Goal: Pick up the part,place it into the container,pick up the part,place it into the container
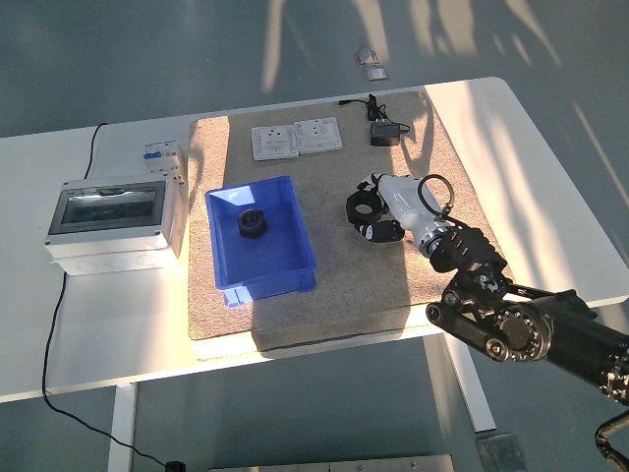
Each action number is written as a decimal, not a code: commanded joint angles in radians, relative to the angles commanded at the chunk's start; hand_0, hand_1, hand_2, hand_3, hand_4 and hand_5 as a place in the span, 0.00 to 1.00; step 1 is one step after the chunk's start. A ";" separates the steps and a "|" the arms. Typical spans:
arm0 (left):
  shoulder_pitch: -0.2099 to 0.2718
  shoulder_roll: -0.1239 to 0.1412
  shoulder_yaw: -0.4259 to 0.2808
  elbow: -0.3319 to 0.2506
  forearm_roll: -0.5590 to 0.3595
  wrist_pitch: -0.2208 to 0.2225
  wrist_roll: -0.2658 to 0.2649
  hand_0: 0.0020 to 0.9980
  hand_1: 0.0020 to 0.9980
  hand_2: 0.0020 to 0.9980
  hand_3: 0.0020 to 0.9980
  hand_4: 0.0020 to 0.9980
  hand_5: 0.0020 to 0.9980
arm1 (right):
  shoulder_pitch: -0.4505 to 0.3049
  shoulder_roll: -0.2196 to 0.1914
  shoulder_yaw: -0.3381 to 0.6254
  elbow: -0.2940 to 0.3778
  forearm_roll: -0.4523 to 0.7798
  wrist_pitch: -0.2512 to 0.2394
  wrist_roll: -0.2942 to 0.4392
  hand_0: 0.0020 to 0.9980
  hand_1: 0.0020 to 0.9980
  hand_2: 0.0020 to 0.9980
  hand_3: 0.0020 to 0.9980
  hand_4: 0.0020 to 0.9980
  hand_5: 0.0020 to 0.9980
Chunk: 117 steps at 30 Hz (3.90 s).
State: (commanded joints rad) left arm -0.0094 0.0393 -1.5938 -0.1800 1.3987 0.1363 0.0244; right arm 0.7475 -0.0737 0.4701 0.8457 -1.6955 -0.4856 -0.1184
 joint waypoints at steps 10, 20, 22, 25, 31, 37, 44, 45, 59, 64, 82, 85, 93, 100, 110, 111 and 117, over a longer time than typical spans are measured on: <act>-0.001 0.000 -0.005 0.000 0.007 0.001 0.002 0.67 0.67 0.65 0.77 0.80 0.76 | 0.050 0.000 -0.009 0.230 -0.030 0.062 0.182 0.78 0.44 0.41 0.55 0.34 0.00; -0.003 0.001 -0.002 0.000 0.000 0.002 0.001 0.67 0.67 0.65 0.77 0.80 0.76 | 0.065 0.013 -0.058 0.229 -0.079 0.287 0.129 0.83 0.66 0.68 0.65 0.33 0.00; -0.003 0.001 -0.003 0.000 0.001 0.002 0.001 0.67 0.67 0.65 0.77 0.80 0.76 | 0.064 0.016 -0.061 0.216 -0.081 0.303 0.128 0.83 0.66 0.68 0.65 0.33 0.00; -0.003 0.001 -0.004 0.000 0.002 0.002 0.001 0.67 0.67 0.65 0.77 0.80 0.76 | 0.063 0.018 -0.067 0.201 -0.079 0.311 0.130 0.91 0.78 0.76 0.68 0.34 0.00; -0.003 0.000 -0.006 0.000 0.004 0.002 0.002 0.67 0.67 0.65 0.77 0.80 0.76 | 0.069 0.020 -0.078 0.192 -0.085 0.305 0.134 0.96 0.86 0.85 0.74 0.47 0.09; -0.004 0.000 -0.006 0.000 0.006 0.003 0.003 0.67 0.67 0.65 0.77 0.80 0.76 | 0.071 0.018 -0.087 0.189 -0.090 0.309 0.127 1.00 0.93 0.91 0.80 0.50 0.13; -0.004 0.000 -0.006 0.000 0.006 0.003 0.003 0.67 0.67 0.65 0.77 0.80 0.76 | 0.064 0.013 -0.080 0.185 -0.070 0.289 0.138 1.00 0.93 0.92 0.83 0.57 0.17; -0.004 0.000 -0.006 0.000 0.007 0.003 0.003 0.67 0.67 0.65 0.77 0.80 0.76 | 0.059 0.011 -0.072 0.184 -0.056 0.275 0.147 1.00 0.93 0.92 0.83 0.57 0.17; 0.000 -0.016 0.006 0.000 -0.003 0.002 -0.002 0.67 0.67 0.65 0.78 0.80 0.77 | -0.265 -0.156 0.298 0.312 0.351 0.011 0.414 0.88 0.82 0.84 0.74 0.58 0.19; 0.000 -0.021 0.004 0.000 0.005 -0.002 -0.001 0.67 0.67 0.65 0.77 0.80 0.76 | -0.422 -0.190 0.442 0.324 0.543 0.008 0.532 0.82 0.76 0.79 0.70 0.58 0.20; -0.009 -0.014 -0.049 0.000 0.136 -0.037 0.059 0.68 0.67 0.66 0.78 0.80 0.77 | -0.570 -0.156 0.586 0.301 1.064 0.013 0.740 0.70 0.51 0.59 0.62 0.57 0.24; -0.014 -0.010 -0.062 0.000 0.165 -0.046 0.076 0.68 0.67 0.66 0.78 0.79 0.77 | -0.573 -0.153 0.589 0.299 1.101 0.005 0.747 0.69 0.49 0.58 0.61 0.57 0.25; -0.021 -0.001 -0.047 0.000 0.175 -0.038 0.102 0.68 0.67 0.65 0.78 0.79 0.77 | -0.578 -0.147 0.608 0.291 1.135 -0.014 0.756 0.68 0.49 0.57 0.61 0.56 0.25; -0.024 -0.005 -0.015 0.000 0.155 -0.025 0.106 0.68 0.67 0.64 0.78 0.79 0.77 | -0.579 -0.144 0.613 0.288 1.152 0.004 0.761 0.68 0.48 0.57 0.60 0.56 0.26; -0.028 -0.006 -0.017 0.000 0.168 -0.028 0.106 0.68 0.67 0.64 0.77 0.78 0.78 | -0.581 -0.145 0.620 0.286 1.164 0.064 0.759 0.68 0.48 0.53 0.55 0.83 0.57; -0.028 -0.006 -0.018 0.000 0.169 -0.028 0.106 0.68 0.67 0.64 0.77 0.78 0.78 | -0.581 -0.145 0.620 0.286 1.165 0.069 0.758 0.68 0.48 0.53 0.55 0.83 0.57; -0.030 -0.006 -0.021 0.000 0.175 -0.030 0.108 0.68 0.67 0.64 0.77 0.78 0.78 | -0.580 -0.144 0.617 0.281 1.177 0.080 0.758 0.68 0.48 0.54 0.55 0.88 0.62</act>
State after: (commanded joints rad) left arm -0.0394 0.0335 -1.6145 -0.1800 1.5740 0.1062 0.1320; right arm 0.1672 -0.2182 1.0875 1.1269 -0.5186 -0.4058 0.6394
